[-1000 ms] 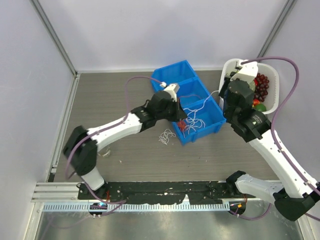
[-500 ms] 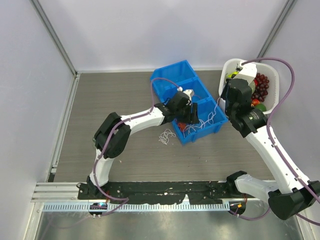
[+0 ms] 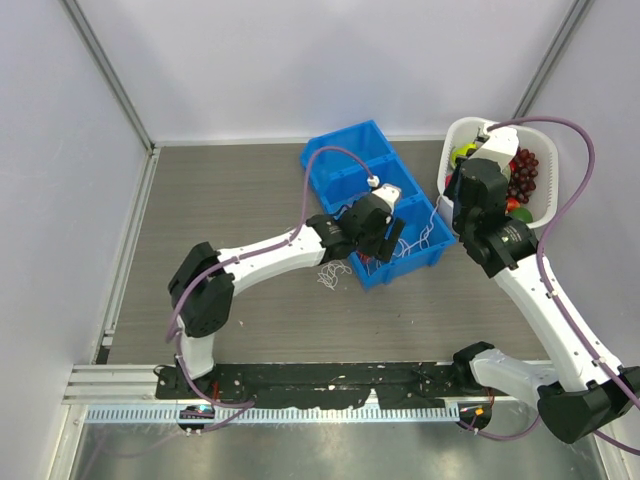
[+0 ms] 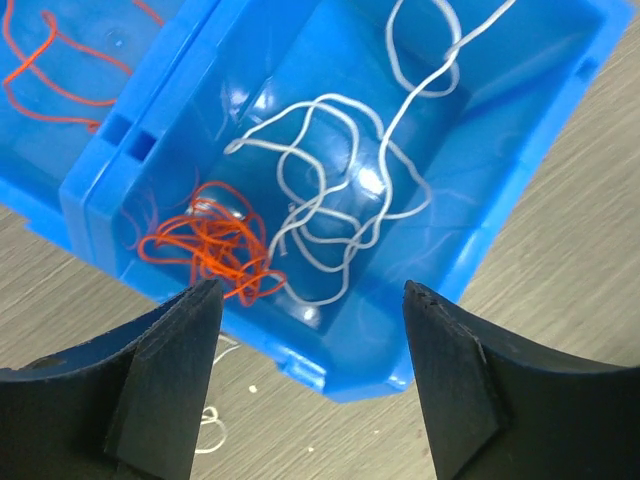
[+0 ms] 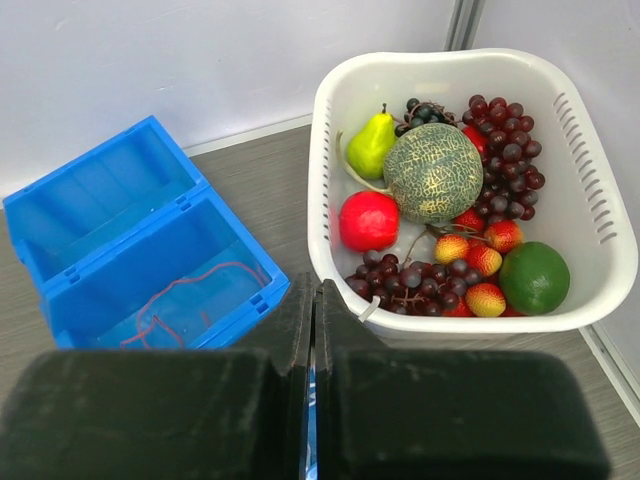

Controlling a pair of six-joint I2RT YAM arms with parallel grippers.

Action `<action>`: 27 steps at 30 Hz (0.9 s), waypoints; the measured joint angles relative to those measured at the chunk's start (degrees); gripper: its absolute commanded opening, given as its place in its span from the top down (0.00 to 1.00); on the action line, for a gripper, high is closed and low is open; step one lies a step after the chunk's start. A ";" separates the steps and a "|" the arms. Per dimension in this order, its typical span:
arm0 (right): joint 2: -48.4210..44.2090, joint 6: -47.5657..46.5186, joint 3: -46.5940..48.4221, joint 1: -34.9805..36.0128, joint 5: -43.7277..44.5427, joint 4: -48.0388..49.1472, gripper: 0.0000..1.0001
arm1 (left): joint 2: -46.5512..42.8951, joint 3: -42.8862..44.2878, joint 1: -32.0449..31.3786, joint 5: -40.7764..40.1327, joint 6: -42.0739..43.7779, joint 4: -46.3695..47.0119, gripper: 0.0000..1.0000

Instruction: Untangle the cables

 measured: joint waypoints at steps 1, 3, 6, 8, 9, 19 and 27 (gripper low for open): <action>0.00 0.00 0.00 0.00 -0.20 0.00 0.99 | 0.11 0.02 -0.20 -0.94 1.25 -0.68 0.23; 0.00 0.02 -0.02 -0.02 -0.72 0.00 0.99 | 1.22 0.66 -0.20 -2.51 3.02 -2.64 0.25; 0.00 0.02 -0.02 -0.04 -1.22 0.00 0.99 | 4.48 2.29 -0.13 -4.59 5.18 -4.33 0.29; 0.00 0.02 -0.04 -0.04 -1.53 0.00 0.99 | 6.95 3.32 -0.11 -5.86 6.01 -5.03 0.30; 0.00 0.02 -0.04 -0.04 -1.64 0.00 0.99 | 8.22 3.65 -0.09 -6.32 6.62 -5.35 0.32; 0.00 0.42 -0.76 -0.04 -4.17 0.00 0.99 | 12.09 4.22 -0.76 -11.85 9.33 -4.66 0.95; 0.02 0.68 -1.55 -0.04 -5.88 -0.24 0.99 | 1.40 -1.97 -2.86 -16.83 9.81 -2.89 1.00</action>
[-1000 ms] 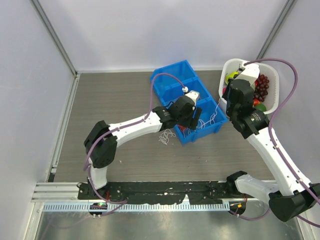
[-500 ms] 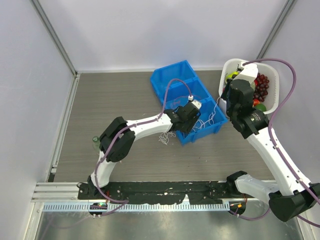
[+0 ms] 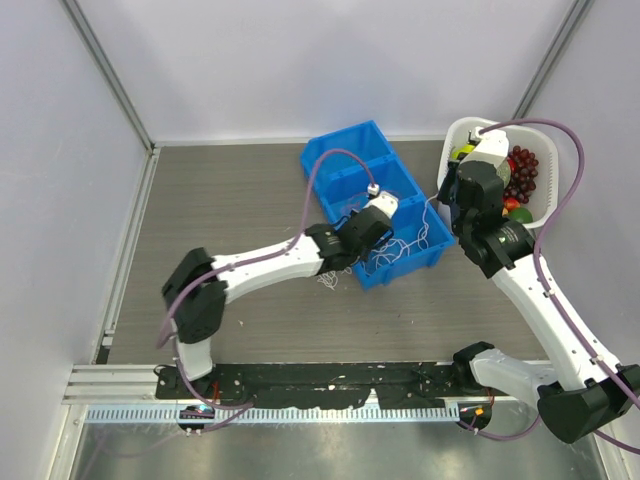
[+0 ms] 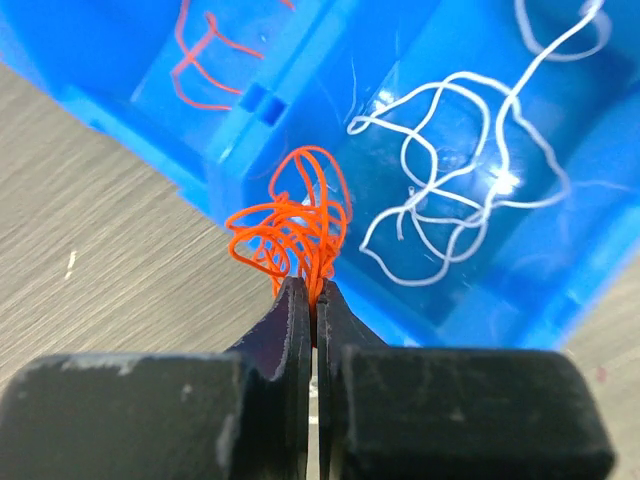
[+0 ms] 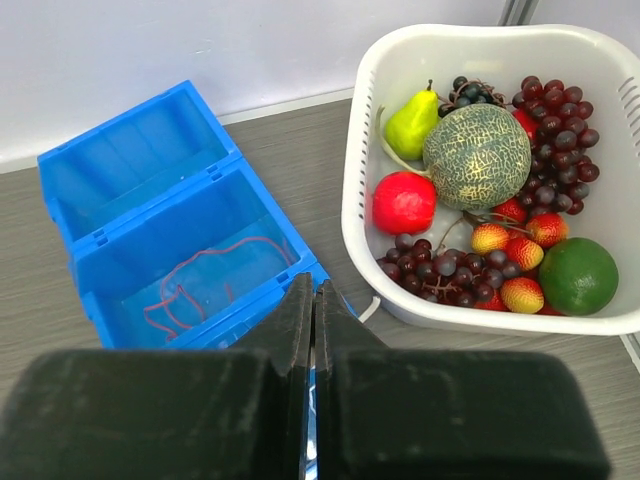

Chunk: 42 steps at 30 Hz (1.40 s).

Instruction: Untangle the cables

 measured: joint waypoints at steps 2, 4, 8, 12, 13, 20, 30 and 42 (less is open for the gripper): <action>0.00 0.02 0.00 0.00 -0.42 0.00 0.99 | -6.21 -2.78 -0.26 -0.09 -0.33 0.76 1.00; 0.00 0.07 -0.02 0.00 -0.66 0.00 0.99 | -12.55 -5.20 -0.39 0.09 -0.66 1.57 1.00; 0.09 0.42 -0.02 0.00 -1.64 -0.04 0.99 | -21.88 -8.15 -0.37 0.22 -2.08 2.16 1.00; 0.92 0.98 -0.02 0.00 -3.26 -0.50 0.99 | -29.22 -14.45 -0.33 -1.11 -4.07 2.29 1.00; 1.33 1.14 -0.02 0.00 -4.07 -0.76 0.99 | -30.67 -16.28 -0.33 -1.60 -4.63 2.01 1.00; 4.42 4.31 -4.20 -0.04 -10.38 -0.94 0.69 | -35.39 -28.20 -0.22 -3.56 -10.45 -1.03 1.00; 13.46 6.73 -6.84 0.28 -11.47 -5.20 0.29 | -38.97 -38.05 -0.20 -2.62 -18.10 -2.60 1.00; 11.91 8.04 -11.13 22.77 -16.57 2.97 0.41 | -42.56 -45.70 -0.20 -6.47 -26.53 -4.17 0.68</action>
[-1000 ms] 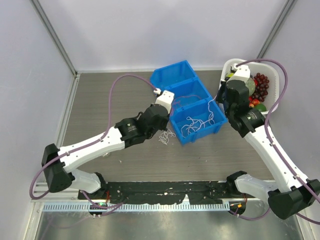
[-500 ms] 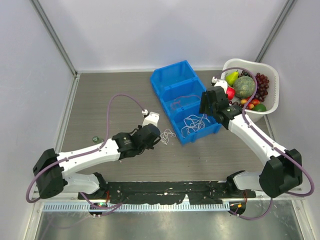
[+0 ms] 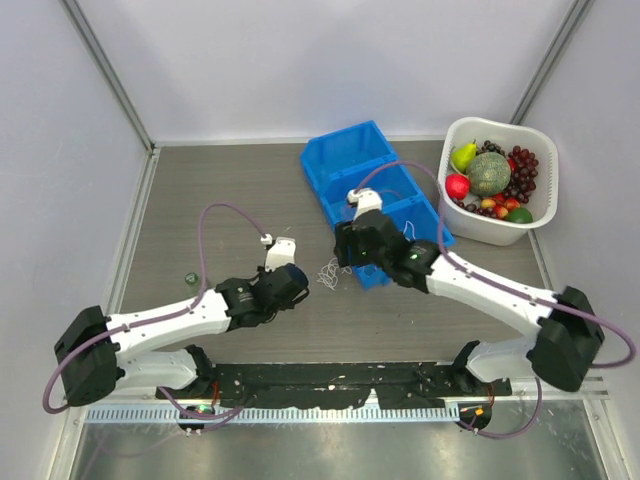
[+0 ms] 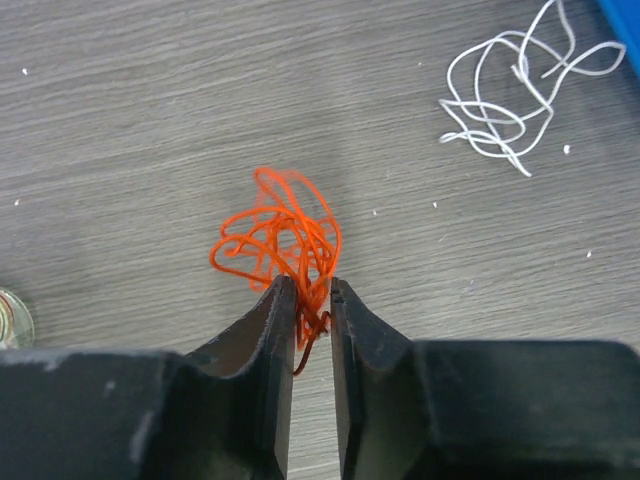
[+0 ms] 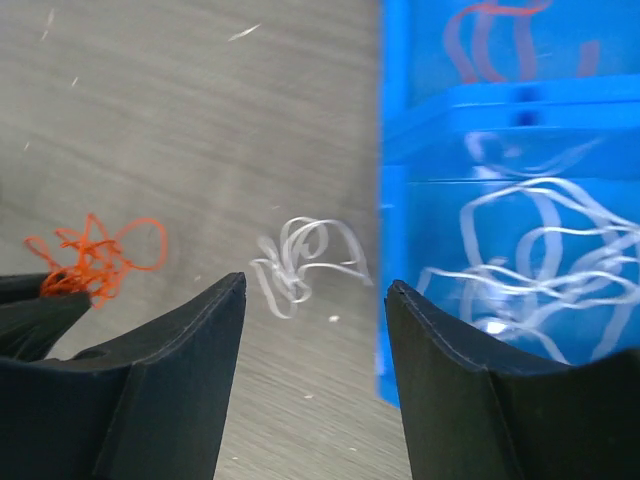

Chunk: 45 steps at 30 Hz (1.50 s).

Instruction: Untangle the cables

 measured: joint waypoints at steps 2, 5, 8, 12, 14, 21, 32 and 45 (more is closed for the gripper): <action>3.87 1.40 0.00 3.19 -1.05 2.12 0.44 | -0.37 -0.66 0.00 -0.15 -0.98 -0.42 0.53; 9.42 5.79 -0.50 4.37 -1.79 4.50 0.44 | -2.49 -1.70 0.00 -0.02 -2.10 -0.96 0.32; 10.38 11.39 -3.52 4.22 -0.85 6.73 0.45 | -6.88 -3.37 0.00 1.05 -1.99 -0.68 0.24; 10.43 18.69 -5.42 4.02 1.29 8.87 0.53 | -14.91 -6.32 0.00 3.61 -1.53 1.36 0.22; 10.84 22.56 -5.42 3.98 2.69 10.10 0.54 | -18.36 -7.37 0.00 4.74 -1.09 2.49 0.22; 14.32 33.99 -6.51 3.93 6.56 11.91 0.58 | -24.83 -8.09 0.00 6.78 0.76 5.86 0.18; 19.15 31.47 -4.68 6.49 10.32 10.73 0.54 | -21.44 -4.35 0.04 9.09 4.33 6.97 0.17; 23.15 17.46 3.48 9.38 12.37 8.87 0.62 | -21.35 -4.31 0.04 9.29 4.70 6.95 0.17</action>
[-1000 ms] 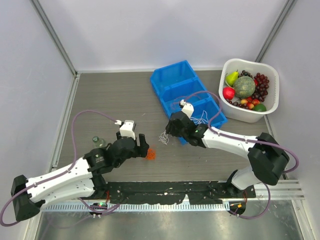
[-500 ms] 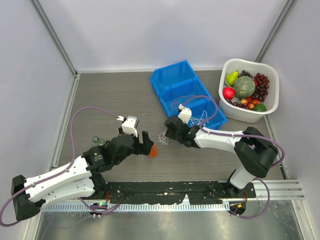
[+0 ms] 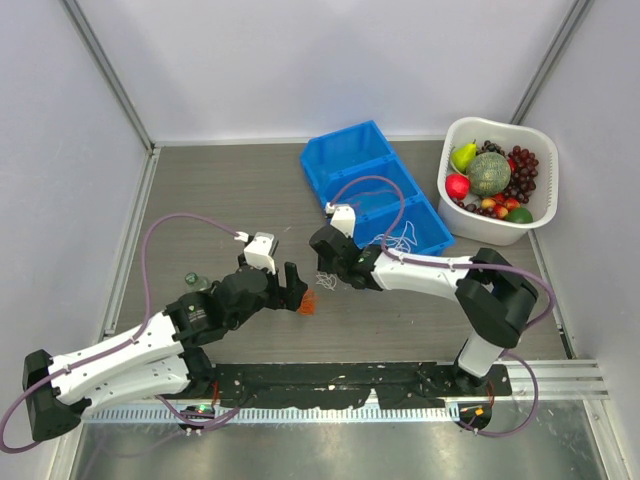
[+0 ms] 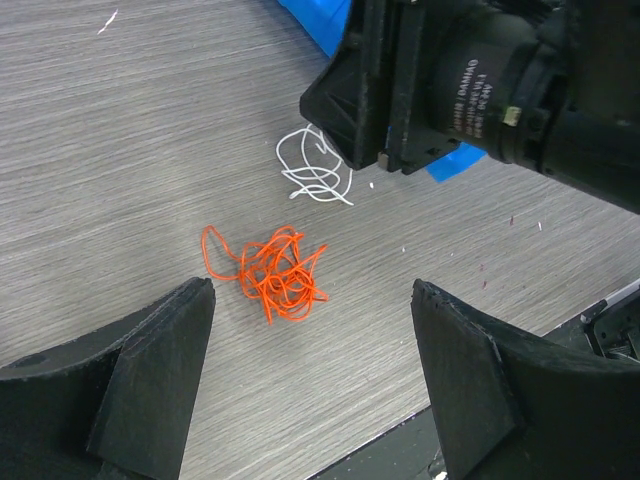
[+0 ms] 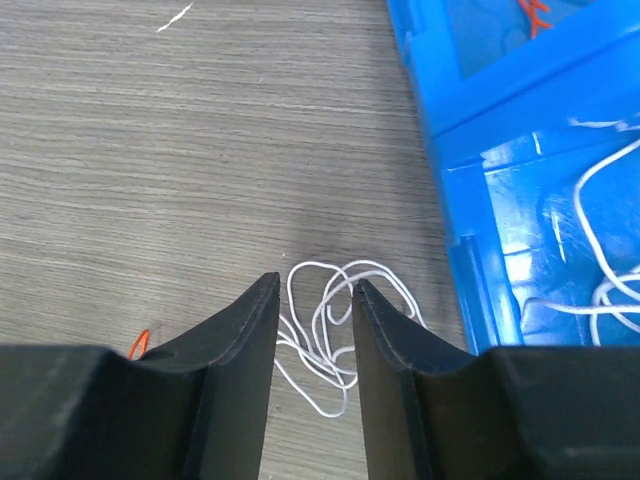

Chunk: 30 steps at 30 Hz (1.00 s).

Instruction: Untangle the cables

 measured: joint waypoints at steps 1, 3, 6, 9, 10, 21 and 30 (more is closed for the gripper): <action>0.87 -0.52 0.59 0.00 -0.07 0.13 0.64 | -0.02 0.00 0.00 0.00 -0.02 0.00 0.16; 2.69 -0.94 1.57 -0.07 -0.22 0.00 0.65 | -0.02 0.00 0.00 0.02 -0.02 0.00 0.16; 4.92 -0.98 2.51 -0.22 -0.22 -0.70 0.65 | -0.02 0.00 0.00 0.00 0.00 -0.02 0.16; 5.62 -0.79 2.49 -0.31 -0.20 -1.70 0.65 | -0.02 0.00 0.00 0.00 -0.02 -0.02 0.16; 5.64 -0.76 2.49 -0.31 -0.17 -1.92 0.65 | 0.02 0.00 0.00 0.00 0.00 0.00 0.16; 8.55 -0.81 3.45 -0.63 -1.81 -1.46 0.97 | 3.39 1.01 0.00 0.02 0.70 0.20 0.16; 0.52 -1.92 0.76 -1.86 -7.13 1.27 0.99 | 0.85 1.38 0.00 0.02 0.35 0.31 0.15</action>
